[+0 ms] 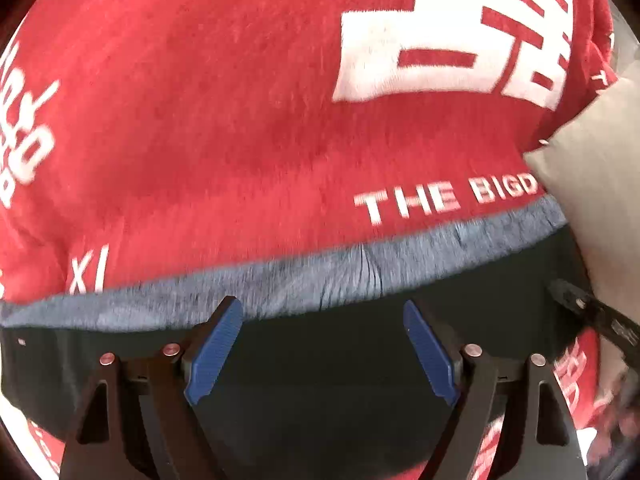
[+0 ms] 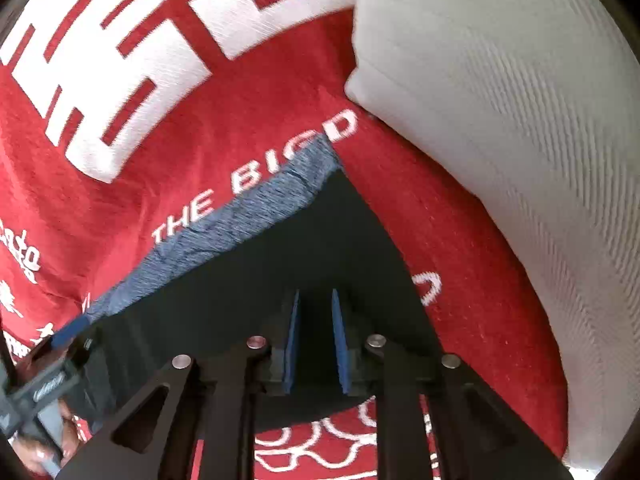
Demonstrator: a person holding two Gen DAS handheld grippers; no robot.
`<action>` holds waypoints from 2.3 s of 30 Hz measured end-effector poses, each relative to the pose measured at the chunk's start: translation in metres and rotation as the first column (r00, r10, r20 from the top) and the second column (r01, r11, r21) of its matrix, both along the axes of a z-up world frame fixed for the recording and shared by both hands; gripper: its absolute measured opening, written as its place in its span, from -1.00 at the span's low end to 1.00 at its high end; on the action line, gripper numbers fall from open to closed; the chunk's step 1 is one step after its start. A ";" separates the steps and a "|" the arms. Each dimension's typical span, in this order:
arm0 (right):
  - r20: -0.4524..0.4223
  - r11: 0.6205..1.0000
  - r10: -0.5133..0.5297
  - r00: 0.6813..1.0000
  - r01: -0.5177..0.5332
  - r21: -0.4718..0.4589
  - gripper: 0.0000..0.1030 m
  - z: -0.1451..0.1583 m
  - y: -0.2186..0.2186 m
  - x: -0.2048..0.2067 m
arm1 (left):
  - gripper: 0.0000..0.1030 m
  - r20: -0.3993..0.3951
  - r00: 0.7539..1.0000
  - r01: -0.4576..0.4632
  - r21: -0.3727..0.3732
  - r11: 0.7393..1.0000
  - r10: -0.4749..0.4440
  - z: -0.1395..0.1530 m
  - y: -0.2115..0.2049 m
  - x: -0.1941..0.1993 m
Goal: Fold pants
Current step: 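Grasp the folded trouser edge with both grippers and smooth it flat, then grasp the trouser leg end with the right gripper and lift it while the left gripper holds the waistband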
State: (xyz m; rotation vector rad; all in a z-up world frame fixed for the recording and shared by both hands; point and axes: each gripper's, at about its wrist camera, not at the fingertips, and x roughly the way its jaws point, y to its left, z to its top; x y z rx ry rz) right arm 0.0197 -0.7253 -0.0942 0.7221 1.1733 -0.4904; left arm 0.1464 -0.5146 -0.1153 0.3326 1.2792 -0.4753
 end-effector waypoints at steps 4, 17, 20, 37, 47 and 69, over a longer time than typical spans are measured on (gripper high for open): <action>0.089 0.997 0.068 0.994 -0.070 0.021 -0.28 0.010 0.011 0.031 | 0.63 -0.022 0.999 -0.049 0.023 0.999 0.049 -0.021 -0.005 0.016; 0.069 0.999 0.023 0.997 -0.026 0.044 -0.36 -0.015 -0.011 0.057 | 0.71 -0.032 0.997 -0.067 0.023 0.997 0.068 -0.043 0.008 0.014; 0.118 0.994 0.016 0.993 -0.028 0.102 0.02 0.001 -0.005 0.038 | 0.72 -0.026 0.998 -0.054 0.030 0.998 0.055 -0.043 0.010 0.015; 0.123 0.920 -0.171 0.978 0.114 0.375 0.18 0.003 0.051 -0.086 | 0.72 -0.012 0.999 -0.038 0.043 0.998 0.038 -0.029 0.016 0.002; 0.196 0.856 -0.353 0.915 0.231 0.463 0.18 -0.017 0.045 -0.106 | 0.72 -0.007 1.000 -0.026 0.052 0.998 0.027 -0.028 0.012 0.002; 0.432 0.781 -0.581 0.690 0.324 0.534 0.18 -0.033 0.024 -0.114 | 0.72 0.002 0.997 0.074 0.061 0.995 -0.074 -0.018 0.042 -0.055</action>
